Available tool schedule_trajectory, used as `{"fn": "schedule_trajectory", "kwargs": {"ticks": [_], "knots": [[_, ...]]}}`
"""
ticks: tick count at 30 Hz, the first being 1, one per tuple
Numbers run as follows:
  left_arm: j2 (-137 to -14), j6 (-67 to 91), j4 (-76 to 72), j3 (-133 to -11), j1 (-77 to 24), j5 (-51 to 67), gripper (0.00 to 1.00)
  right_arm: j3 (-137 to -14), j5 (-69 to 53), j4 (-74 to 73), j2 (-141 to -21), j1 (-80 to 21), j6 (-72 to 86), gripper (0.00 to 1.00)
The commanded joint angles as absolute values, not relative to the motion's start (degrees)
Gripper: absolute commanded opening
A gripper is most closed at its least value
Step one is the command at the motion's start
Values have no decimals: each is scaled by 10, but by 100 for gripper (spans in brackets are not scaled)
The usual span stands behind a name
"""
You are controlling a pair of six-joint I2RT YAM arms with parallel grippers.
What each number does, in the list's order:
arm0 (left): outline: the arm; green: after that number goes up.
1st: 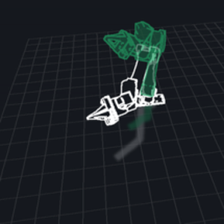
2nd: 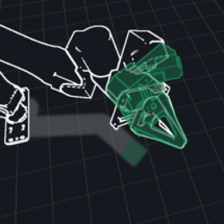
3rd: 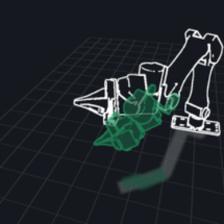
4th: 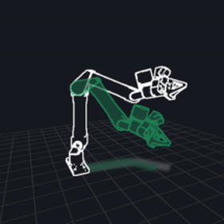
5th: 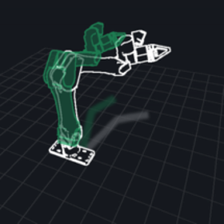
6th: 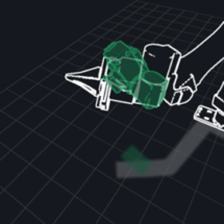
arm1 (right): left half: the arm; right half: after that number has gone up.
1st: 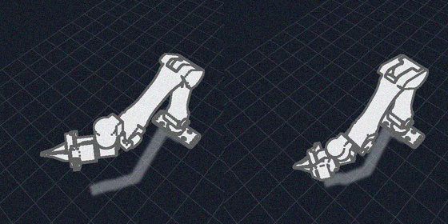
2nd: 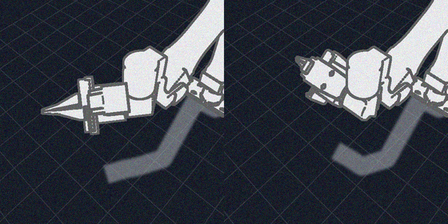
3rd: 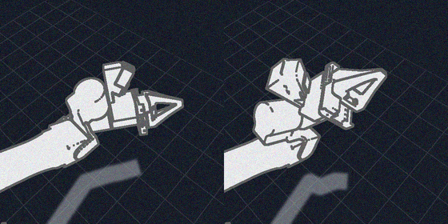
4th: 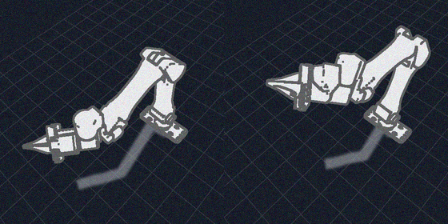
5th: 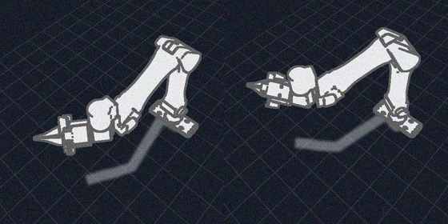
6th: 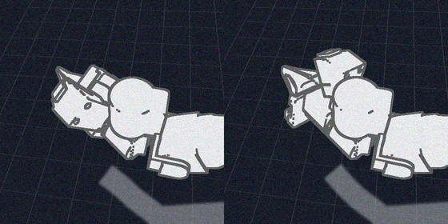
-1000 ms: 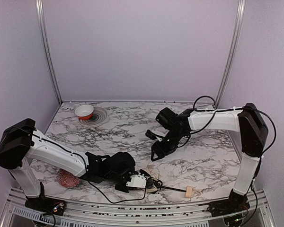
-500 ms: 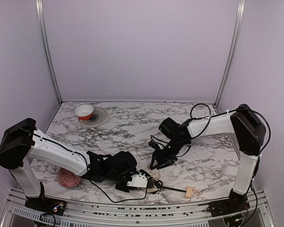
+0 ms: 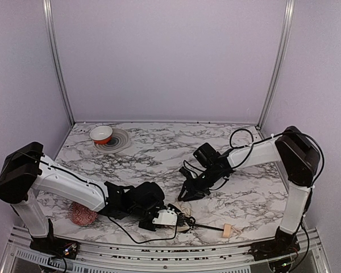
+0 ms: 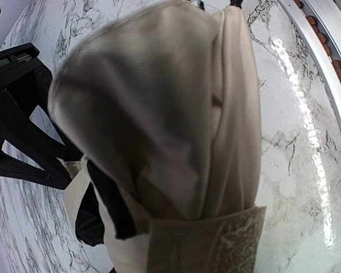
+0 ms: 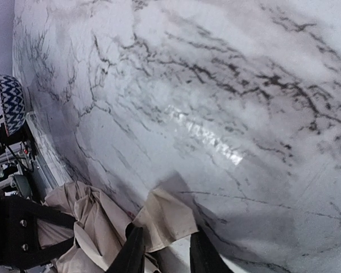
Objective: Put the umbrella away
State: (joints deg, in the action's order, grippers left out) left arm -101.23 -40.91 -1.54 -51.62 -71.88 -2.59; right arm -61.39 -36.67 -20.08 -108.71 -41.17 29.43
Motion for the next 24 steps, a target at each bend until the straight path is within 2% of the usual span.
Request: {"fn": "schedule_trajectory", "kwargs": {"ticks": [1, 3, 7, 14, 17, 24], "knots": [[-1046, -403, 101, -498, -726, -3, 0, -600, -323, -170, -1113, -403, 306, 22], [-1044, -396, 101, -500, -726, -3, 0, -597, -334, -159, -1115, -403, 306, 12], [-1038, -377, 92, -502, -726, 0, 0, -587, -360, -134, -1113, -402, 312, 0], [-1027, -371, 85, -493, -726, -7, 0, -579, -378, -104, -1094, -398, 313, 0], [-1026, -367, 78, -487, -725, -19, 0, -585, -373, -136, -1086, -398, 309, 0], [-1023, -378, 61, -464, -725, -15, 0, -535, -373, -160, -1040, -397, 317, 36]]}}
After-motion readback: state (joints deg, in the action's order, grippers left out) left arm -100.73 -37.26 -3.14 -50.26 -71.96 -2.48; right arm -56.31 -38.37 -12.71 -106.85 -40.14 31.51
